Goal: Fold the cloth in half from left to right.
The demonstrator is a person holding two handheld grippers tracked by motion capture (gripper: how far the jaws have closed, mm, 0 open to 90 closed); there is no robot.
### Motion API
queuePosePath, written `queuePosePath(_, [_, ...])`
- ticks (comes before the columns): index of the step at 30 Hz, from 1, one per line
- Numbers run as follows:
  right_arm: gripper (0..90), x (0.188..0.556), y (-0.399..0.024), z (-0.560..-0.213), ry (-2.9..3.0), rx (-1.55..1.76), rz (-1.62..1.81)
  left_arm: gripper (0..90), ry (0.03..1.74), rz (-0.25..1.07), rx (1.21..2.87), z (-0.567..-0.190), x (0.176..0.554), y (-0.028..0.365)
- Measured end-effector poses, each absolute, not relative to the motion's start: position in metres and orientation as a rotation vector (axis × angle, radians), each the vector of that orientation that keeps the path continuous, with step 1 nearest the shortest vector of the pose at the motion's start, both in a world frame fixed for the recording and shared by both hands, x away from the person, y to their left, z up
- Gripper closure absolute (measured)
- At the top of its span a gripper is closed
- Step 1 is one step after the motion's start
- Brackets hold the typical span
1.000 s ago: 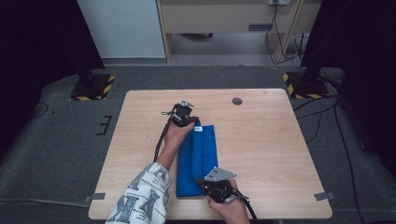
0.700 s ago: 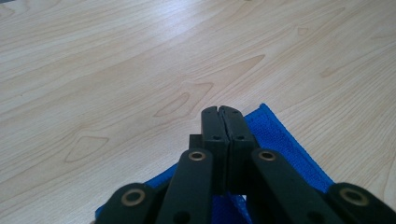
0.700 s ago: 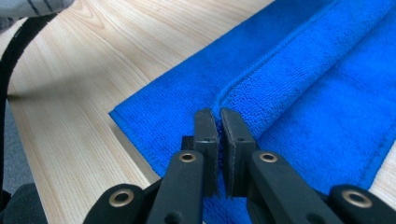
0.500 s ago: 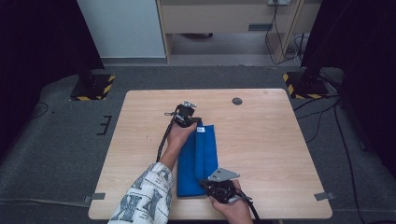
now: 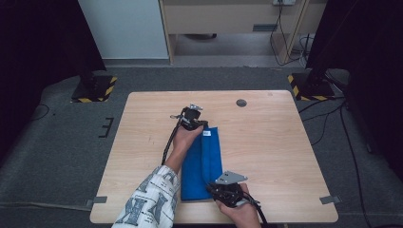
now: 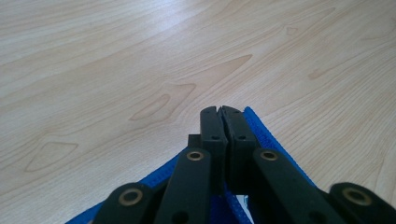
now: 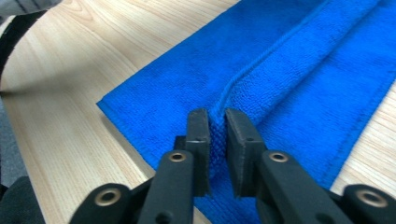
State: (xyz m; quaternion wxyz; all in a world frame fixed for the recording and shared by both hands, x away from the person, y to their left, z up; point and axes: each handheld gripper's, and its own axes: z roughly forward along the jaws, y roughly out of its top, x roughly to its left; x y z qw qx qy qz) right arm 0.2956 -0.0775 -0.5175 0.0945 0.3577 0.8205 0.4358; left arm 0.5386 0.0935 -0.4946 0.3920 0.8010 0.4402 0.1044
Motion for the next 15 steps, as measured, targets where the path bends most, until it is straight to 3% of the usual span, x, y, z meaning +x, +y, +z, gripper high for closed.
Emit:
queuePosePath(1, [76.0, 0.296, -0.078, -0.518, 2.433, 1.061, 1.292, 86.0, 1.118, 0.265, 2.034, -0.495, 0.539, 0.093])
queuePosePath(4, [64.2, 0.295, -0.079, -0.518, 2.44, 1.08, 1.293, 84.0, 1.114, 0.256, 2.02, -0.495, 0.538, 0.092])
queuePosePath(10, [43.7, 0.296, -0.085, -0.516, 2.419, 1.109, 1.254, 62.5, 1.096, 0.259, 1.974, -0.493, 0.537, 0.089])
queuePosePath(15, [34.5, 0.301, -0.091, -0.518, 2.41, 1.135, 1.222, 51.3, 1.081, 0.278, 1.953, -0.49, 0.536, 0.089])
